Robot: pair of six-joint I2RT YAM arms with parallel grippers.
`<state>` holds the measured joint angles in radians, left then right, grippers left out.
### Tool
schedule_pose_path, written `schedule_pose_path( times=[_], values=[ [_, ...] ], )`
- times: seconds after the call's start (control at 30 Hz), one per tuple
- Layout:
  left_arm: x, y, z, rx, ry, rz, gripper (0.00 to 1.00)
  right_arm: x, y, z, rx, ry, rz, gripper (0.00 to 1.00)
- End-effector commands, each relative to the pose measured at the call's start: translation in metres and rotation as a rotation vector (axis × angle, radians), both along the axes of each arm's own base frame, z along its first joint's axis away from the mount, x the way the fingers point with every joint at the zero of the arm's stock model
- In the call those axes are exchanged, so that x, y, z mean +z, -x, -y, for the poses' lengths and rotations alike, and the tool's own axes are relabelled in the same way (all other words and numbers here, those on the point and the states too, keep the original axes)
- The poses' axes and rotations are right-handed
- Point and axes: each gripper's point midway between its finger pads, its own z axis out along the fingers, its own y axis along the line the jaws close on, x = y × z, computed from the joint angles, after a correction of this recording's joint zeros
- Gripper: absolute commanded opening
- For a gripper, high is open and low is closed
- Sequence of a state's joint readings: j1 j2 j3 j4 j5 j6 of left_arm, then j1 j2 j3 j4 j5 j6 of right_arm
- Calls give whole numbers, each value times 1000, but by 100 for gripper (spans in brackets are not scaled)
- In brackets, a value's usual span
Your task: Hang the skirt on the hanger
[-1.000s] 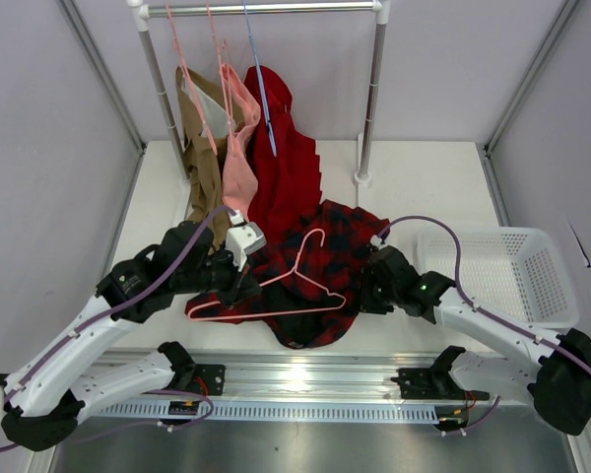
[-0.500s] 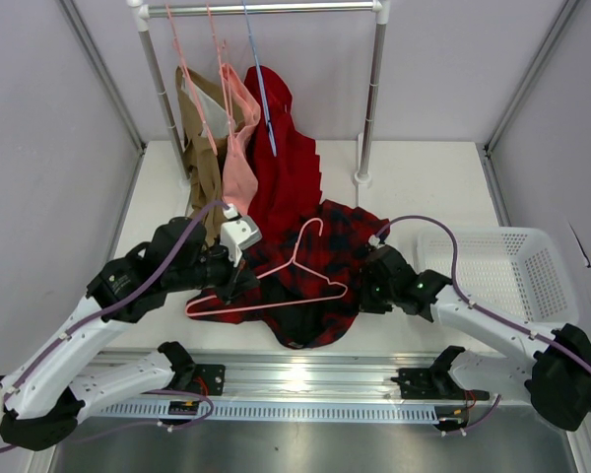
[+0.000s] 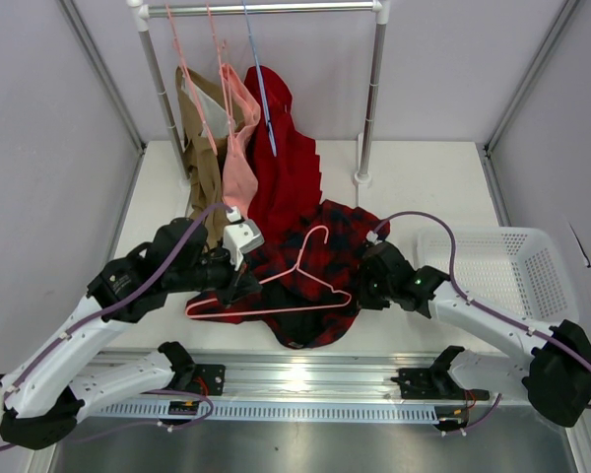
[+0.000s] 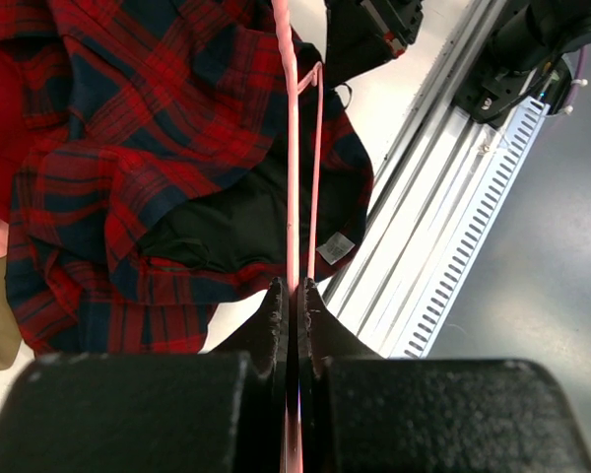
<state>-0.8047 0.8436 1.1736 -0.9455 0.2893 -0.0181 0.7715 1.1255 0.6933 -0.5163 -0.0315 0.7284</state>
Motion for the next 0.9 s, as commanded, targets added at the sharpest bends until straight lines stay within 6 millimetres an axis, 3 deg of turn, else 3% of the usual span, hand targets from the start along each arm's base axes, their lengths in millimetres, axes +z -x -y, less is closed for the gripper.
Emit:
schedule_pose_path(
  times=[0.0,0.87],
  values=[
    [9,4,6,-40,33,21,0,16,-12,-9,6,-22,53,5],
    [-5,10,22,-108,19,-33,0,22,-13,-9,14,-24,70,4]
  ],
)
